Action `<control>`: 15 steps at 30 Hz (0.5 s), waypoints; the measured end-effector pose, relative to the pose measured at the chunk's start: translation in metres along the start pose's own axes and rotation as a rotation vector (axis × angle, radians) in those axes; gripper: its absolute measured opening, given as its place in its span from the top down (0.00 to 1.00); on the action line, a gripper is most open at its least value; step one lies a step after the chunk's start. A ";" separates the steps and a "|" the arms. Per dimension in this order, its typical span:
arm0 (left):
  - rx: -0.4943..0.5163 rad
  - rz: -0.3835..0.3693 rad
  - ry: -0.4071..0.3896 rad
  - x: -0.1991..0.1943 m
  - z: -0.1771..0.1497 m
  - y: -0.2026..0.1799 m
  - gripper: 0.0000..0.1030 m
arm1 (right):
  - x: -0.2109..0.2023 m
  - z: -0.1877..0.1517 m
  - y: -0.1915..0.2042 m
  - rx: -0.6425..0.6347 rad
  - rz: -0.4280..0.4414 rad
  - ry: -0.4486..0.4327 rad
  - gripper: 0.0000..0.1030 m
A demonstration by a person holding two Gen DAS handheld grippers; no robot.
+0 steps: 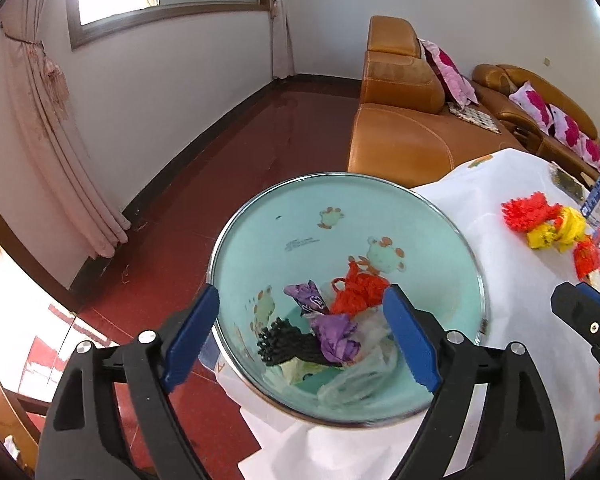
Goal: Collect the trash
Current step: 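Move both grippers back over the table toward the snack packets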
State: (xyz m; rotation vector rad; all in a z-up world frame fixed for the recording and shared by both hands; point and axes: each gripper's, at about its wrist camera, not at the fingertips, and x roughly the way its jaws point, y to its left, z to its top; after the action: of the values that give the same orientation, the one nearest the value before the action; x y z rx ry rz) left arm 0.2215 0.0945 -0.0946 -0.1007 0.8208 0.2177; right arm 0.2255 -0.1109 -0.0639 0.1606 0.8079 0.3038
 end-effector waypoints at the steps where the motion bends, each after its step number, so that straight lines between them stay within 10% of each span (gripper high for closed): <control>1: 0.002 -0.006 0.000 -0.003 -0.002 -0.002 0.20 | -0.003 -0.001 -0.003 0.004 -0.009 -0.004 0.41; 15: 0.060 -0.101 0.028 -0.028 -0.037 -0.053 0.15 | -0.058 -0.044 -0.075 0.093 -0.161 -0.053 0.38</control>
State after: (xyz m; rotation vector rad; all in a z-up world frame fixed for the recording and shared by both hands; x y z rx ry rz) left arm 0.1893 0.0320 -0.0990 -0.0890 0.8476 0.0963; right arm 0.1709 -0.1994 -0.0727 0.1891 0.7783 0.1099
